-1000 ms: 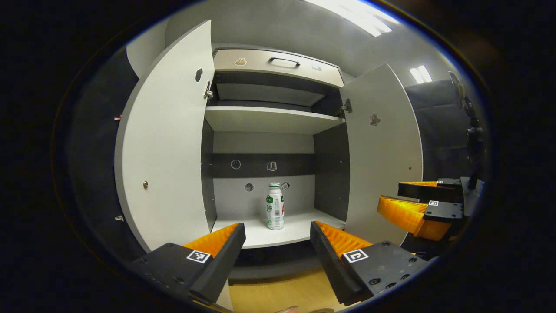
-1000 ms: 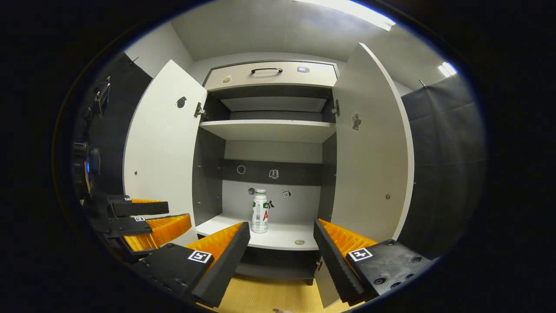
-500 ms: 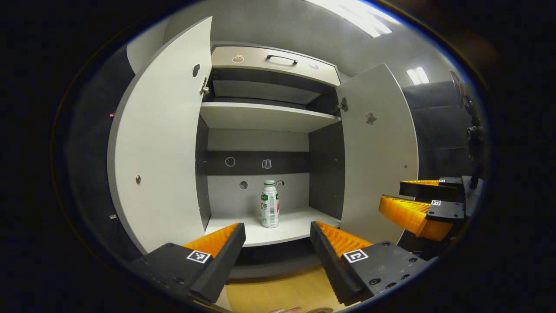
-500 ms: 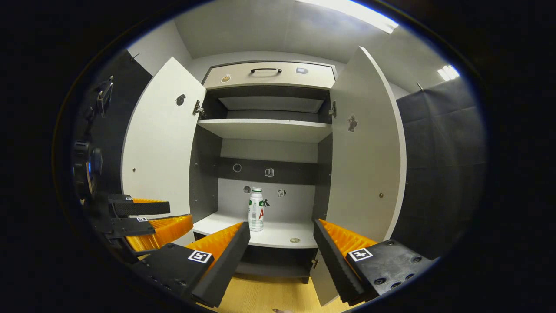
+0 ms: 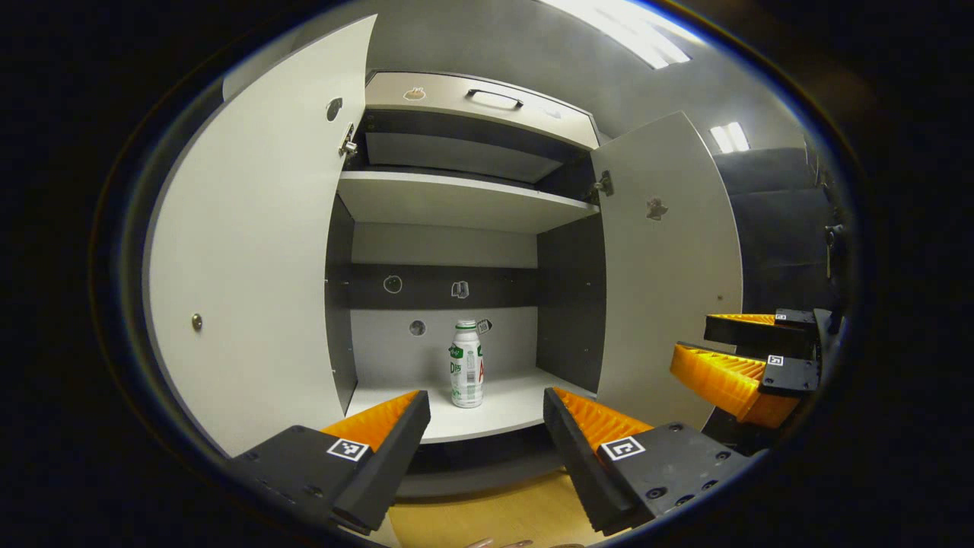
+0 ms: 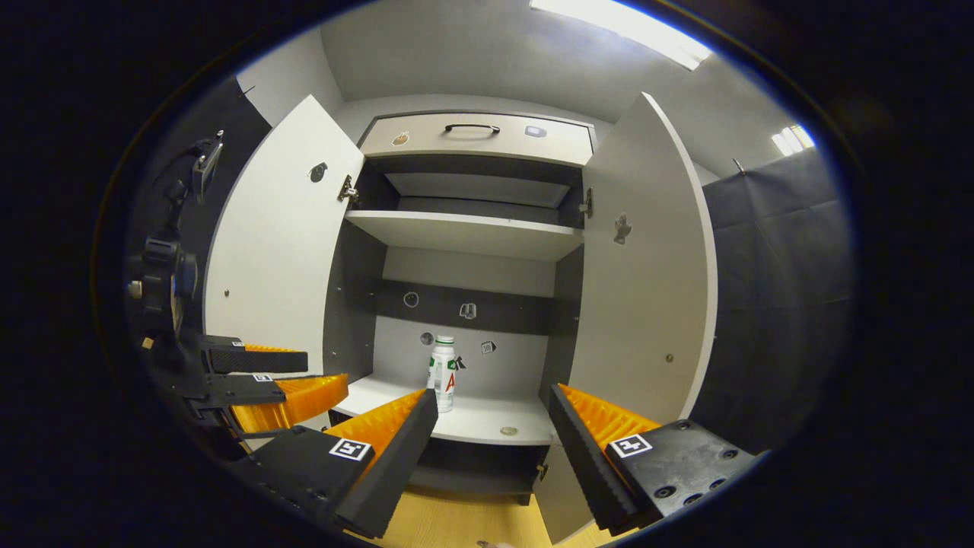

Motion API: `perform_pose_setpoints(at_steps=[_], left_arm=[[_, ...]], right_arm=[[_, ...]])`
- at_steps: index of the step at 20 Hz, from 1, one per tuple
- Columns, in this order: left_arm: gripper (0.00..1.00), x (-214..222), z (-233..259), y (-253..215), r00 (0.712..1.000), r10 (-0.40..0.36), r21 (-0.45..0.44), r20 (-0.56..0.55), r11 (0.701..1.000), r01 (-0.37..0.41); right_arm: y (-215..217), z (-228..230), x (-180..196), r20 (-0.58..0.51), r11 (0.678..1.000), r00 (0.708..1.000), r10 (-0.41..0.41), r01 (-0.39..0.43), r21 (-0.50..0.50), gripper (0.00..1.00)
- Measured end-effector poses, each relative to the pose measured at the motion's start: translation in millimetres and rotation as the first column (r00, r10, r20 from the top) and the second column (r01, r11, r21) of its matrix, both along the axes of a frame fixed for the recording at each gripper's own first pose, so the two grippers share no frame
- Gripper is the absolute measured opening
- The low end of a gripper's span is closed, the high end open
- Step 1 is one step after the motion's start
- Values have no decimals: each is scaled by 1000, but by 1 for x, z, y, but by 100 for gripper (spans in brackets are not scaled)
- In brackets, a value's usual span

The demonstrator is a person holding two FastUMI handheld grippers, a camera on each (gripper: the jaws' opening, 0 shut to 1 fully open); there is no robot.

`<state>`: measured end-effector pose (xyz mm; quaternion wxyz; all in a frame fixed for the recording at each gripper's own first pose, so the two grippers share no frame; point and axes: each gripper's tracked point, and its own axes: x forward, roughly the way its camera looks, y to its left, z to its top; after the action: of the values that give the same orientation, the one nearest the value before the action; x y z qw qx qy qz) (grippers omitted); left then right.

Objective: Grasp the bottle in the cabinet with the left hand and place it on the coaster, then close the right door with the right hand and the left door with the left hand.

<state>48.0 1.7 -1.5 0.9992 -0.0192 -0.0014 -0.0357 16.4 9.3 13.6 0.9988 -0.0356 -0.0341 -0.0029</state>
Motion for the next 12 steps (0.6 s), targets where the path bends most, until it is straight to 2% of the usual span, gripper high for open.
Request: perform_pose_setpoints(at_steps=[8,12], left_arm=[[95,80,-3,13,996,93,-16,-12,996,-93],[95,119,-14,18,993,115,-2,-32,993,-115]], right_arm=[[-14,-22,78,-21,992,992,121,-120,43,97],[-17,-41,107,-48,988,986,157,-156,19,98]])
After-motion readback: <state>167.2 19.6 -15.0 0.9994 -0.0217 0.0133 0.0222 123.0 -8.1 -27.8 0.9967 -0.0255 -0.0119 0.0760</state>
